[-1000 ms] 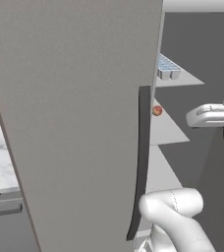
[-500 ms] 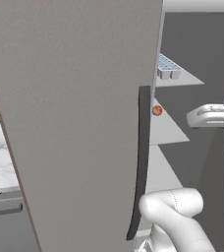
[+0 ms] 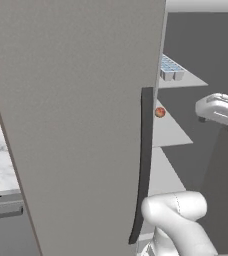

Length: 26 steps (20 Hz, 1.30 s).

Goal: Open the freezer door, pick up the ice cube tray from the freezer, and place it on the dining counter.

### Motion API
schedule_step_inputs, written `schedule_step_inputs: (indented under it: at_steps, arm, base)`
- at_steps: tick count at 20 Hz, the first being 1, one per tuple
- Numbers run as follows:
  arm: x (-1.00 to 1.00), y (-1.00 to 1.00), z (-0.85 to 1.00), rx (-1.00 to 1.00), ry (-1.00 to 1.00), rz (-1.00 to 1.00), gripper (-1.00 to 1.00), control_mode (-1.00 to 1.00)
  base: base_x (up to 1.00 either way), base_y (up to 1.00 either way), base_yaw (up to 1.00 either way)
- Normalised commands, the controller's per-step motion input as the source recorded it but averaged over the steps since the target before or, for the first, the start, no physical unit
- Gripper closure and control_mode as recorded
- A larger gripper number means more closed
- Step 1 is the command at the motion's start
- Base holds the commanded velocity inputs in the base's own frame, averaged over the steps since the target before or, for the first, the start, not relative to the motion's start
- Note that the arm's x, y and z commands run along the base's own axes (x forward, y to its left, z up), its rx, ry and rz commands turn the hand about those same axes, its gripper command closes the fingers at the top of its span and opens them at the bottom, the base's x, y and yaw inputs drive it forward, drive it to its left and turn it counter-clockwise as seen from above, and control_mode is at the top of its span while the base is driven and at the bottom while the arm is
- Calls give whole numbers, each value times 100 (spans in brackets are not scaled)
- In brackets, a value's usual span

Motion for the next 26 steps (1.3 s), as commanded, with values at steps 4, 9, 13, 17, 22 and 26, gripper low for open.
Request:
schedule_step_inputs:
  at_steps: [4, 9, 13, 17, 22, 26]
  arm:
    - [13, -14, 0, 32, 0, -29, -100, -100]
    - [16, 0, 0, 25, -1, -34, -100, -100]
    - [27, 0, 1, 19, -1, -32, -100, -100]
    - [34, -3, 16, 17, 0, -26, -100, -100]
    - [31, -24, 26, 19, 0, -16, -100, -100]
    - [26, -35, 25, 18, 1, -4, -100, -100]
  base:
    - [0, 0, 0]
    - [0, 0, 0]
    - [0, 0, 0]
    - [0, 0, 0]
    - [0, 0, 0]
    - [0, 0, 0]
